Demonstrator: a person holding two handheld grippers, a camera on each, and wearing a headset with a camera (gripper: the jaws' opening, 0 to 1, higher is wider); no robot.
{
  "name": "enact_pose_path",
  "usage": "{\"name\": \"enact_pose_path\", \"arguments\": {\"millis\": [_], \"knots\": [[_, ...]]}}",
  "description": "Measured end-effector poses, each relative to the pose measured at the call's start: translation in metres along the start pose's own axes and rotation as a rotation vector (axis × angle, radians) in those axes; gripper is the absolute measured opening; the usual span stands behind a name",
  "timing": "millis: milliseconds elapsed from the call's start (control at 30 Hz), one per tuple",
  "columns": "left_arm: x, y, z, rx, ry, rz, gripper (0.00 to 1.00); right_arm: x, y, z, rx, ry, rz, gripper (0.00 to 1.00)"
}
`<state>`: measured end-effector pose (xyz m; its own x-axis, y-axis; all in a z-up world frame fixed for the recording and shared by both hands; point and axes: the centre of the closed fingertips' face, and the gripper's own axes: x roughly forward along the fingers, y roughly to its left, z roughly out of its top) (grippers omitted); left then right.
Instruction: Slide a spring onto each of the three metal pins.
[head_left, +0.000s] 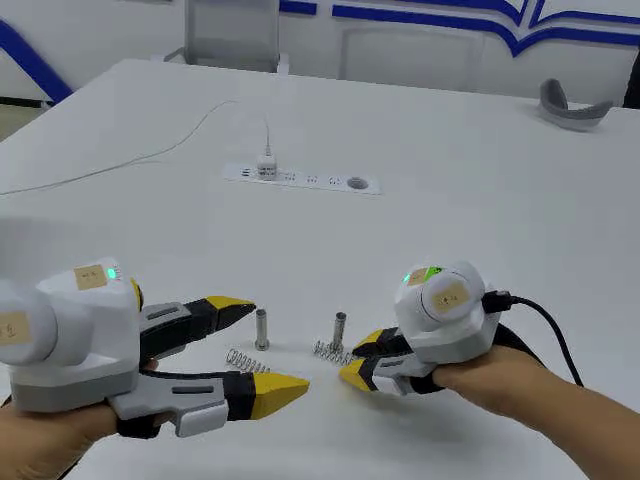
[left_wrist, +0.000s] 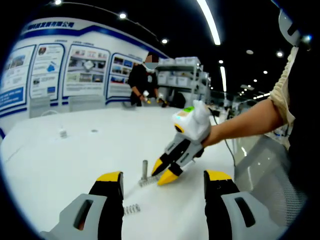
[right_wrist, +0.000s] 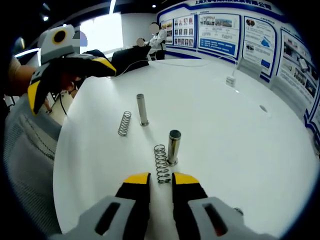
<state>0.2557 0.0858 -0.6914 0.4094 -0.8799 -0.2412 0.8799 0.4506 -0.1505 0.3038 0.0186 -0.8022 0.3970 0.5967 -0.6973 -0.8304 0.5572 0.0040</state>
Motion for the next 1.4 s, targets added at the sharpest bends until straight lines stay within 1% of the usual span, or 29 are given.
{"name": "enact_pose_path", "arguments": {"millis": [100, 167, 233, 300, 467, 733, 900, 1000, 1200, 1400], "knots": [[0.0, 0.0, -0.001, 0.0, 0.003, -0.001, 0.66, 0.0, 0.0, -0.002, -0.009, 0.006, -0.001, 0.16], [0.001, 0.0, -0.002, -0.001, 0.005, -0.002, 0.66, -0.001, 0.0, -0.002, -0.018, 0.005, -0.002, 0.12], [0.001, 0.001, -0.003, -0.002, 0.006, -0.002, 0.65, -0.002, 0.0, 0.0, -0.033, -0.001, -0.006, 0.12], [0.002, 0.0, -0.005, -0.001, 0.01, -0.005, 0.65, -0.004, 0.001, 0.0, -0.034, 0.001, -0.001, 0.12], [0.005, -0.001, -0.008, 0.007, 0.02, -0.013, 0.63, -0.015, 0.01, 0.004, -0.054, 0.001, 0.01, 0.11], [0.014, -0.007, -0.012, 0.037, 0.038, -0.046, 0.59, -0.042, 0.027, 0.015, -0.15, 0.012, 0.048, 0.11], [0.017, -0.009, -0.014, 0.055, 0.043, -0.067, 0.54, -0.057, 0.04, 0.025, -0.206, 0.006, 0.076, 0.11], [0.018, -0.011, -0.014, 0.057, 0.045, -0.079, 0.51, -0.063, 0.045, 0.032, -0.232, -0.002, 0.087, 0.11], [0.019, -0.015, -0.015, 0.079, 0.053, -0.101, 0.45, -0.07, 0.055, 0.044, -0.277, -0.018, 0.118, 0.11], [0.021, -0.023, -0.019, 0.123, 0.074, -0.128, 0.4, -0.072, 0.063, 0.045, -0.31, -0.008, 0.162, 0.11]]}}
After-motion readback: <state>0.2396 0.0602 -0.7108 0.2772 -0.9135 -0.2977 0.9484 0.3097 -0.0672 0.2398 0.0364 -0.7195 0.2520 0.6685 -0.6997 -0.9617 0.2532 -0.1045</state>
